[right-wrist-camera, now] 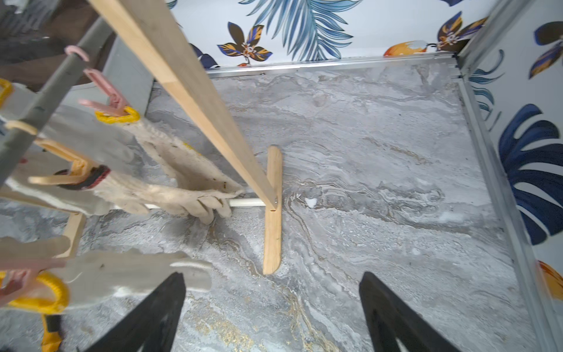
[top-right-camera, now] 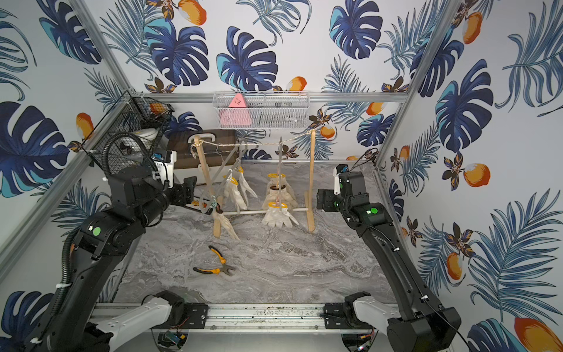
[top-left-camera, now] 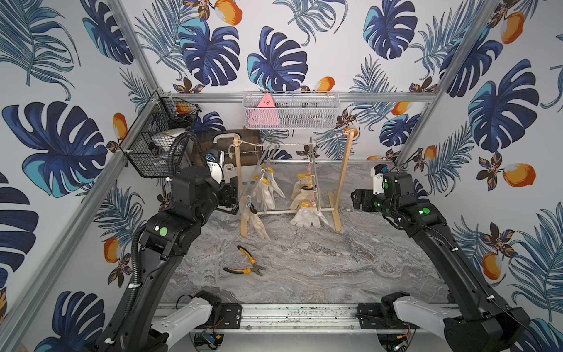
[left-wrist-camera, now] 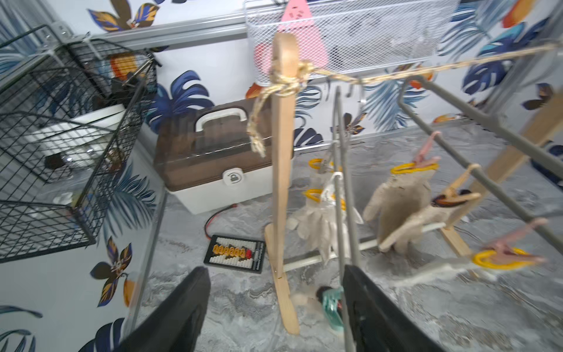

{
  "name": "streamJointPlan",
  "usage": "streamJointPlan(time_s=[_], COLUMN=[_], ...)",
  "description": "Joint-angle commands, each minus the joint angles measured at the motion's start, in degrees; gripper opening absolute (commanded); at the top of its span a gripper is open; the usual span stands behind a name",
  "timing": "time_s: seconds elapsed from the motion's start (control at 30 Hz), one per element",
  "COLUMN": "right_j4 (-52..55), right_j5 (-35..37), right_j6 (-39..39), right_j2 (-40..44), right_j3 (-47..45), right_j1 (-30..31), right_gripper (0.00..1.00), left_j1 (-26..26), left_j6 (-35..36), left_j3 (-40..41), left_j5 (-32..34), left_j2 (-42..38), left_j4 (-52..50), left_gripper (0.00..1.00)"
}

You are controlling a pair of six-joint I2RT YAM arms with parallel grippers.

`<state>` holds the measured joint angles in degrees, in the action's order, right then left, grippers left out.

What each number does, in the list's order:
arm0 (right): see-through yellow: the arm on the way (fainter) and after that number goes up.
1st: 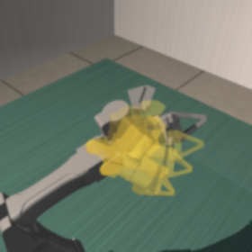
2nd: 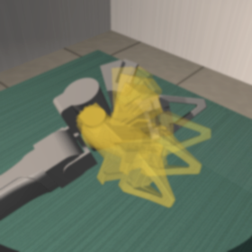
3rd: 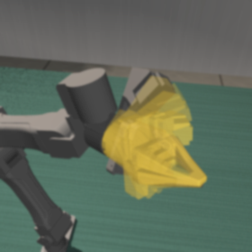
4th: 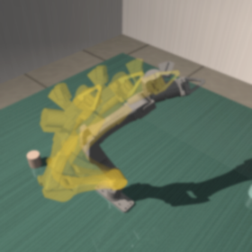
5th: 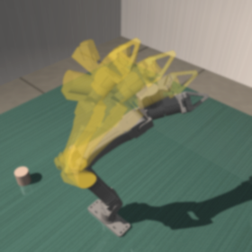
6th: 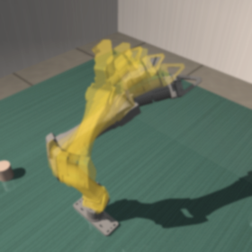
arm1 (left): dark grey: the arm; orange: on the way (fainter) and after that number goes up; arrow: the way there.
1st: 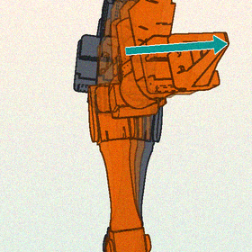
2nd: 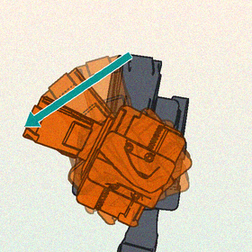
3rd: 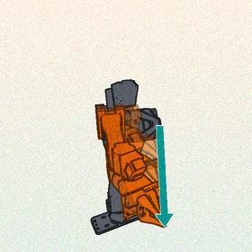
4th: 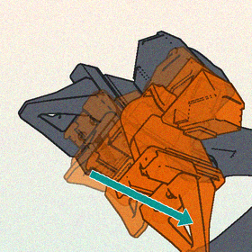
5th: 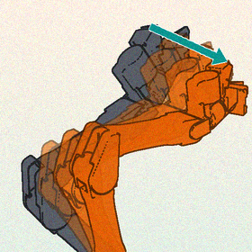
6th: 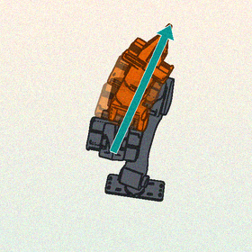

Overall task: Clip the gloves onto a hanger to dry
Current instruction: Reset both arms

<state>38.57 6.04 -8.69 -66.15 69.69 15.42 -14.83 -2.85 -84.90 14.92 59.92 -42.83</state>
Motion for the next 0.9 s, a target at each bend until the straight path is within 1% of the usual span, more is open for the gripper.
streamJointPlan(time_s=[0.0,0.07,0.13,0.17,0.23,0.3,0.37,0.43,0.5,0.63,0.7,0.77,0.87], right_j4=[0.8,-1.1,-4.2,-4.3,-6.3,-9.9,-12.4,-16.6,-20.6,-29.7,-33.5,-38.1,-45.5], right_j5=[6.4,8.2,9.4,7.9,4.9,5.6,5.9,7.1,9.1,12.1,11.3,10.6,8.9], right_j6=[-1.8,-0.3,0.3,-0.2,-1.1,-0.9,-1.7,-2.0,-2.4,-0.4,0.8,1.7,2.4], right_j2=[-0.8,-1.4,-2.1,-2.5,-2.8,-3.3,-5.1,-7.0,-8.6,-9.8,-9.6,-10.2,-13.2], right_j3=[0.6,-1.1,-3.9,-4.1,-5.8,-8.3,-9.9,-12.5,-15.4,-21.4,-23.7,-26.1,-29.2], right_j1=[-0.9,-2.4,-5.8,-7.9,-11.5,-12.6,-13.3,-13.4,-13.4,-13.4,-13.5,-13.5,-13.5], right_gripper=[0.96,0.98,1.00,1.00,1.00,1.00,1.00,1.00,1.00,1.00,1.00,1.00,1.00], left_j1=[6.9,14.1,22.4,25.1,29.8,32.6,32.9,33.4,33.4,33.4,33.4,33.3,32.9], left_j6=[-3.6,-5.1,-6.8,-7.2,-7.4,-6.8,-5.0,-5.8,-6.6,-5.7,-4.6,-4.1,-5.0], left_j3=[0.9,3.0,6.3,8.4,12.8,17.1,20.4,25.9,31.2,39.8,43.1,46.8,50.0], left_j5=[0.9,-3.7,-10.8,-13.8,-17.3,-20.6,-21.5,-24.6,-25.6,-26.2,-25.7,-25.2,-26.6], left_j2=[1.2,2.6,4.8,5.6,7.1,7.9,9.2,9.6,10.4,13.0,13.1,13.3,16.8], left_j4=[4.0,6.2,9.0,10.6,14.4,18.9,22.2,28.7,34.3,42.2,46.7,53.4,60.9], left_gripper=[0.76,0.76,0.76,0.76,0.77,0.78,0.80,0.84,0.98,0.99,0.99,0.99,0.99])
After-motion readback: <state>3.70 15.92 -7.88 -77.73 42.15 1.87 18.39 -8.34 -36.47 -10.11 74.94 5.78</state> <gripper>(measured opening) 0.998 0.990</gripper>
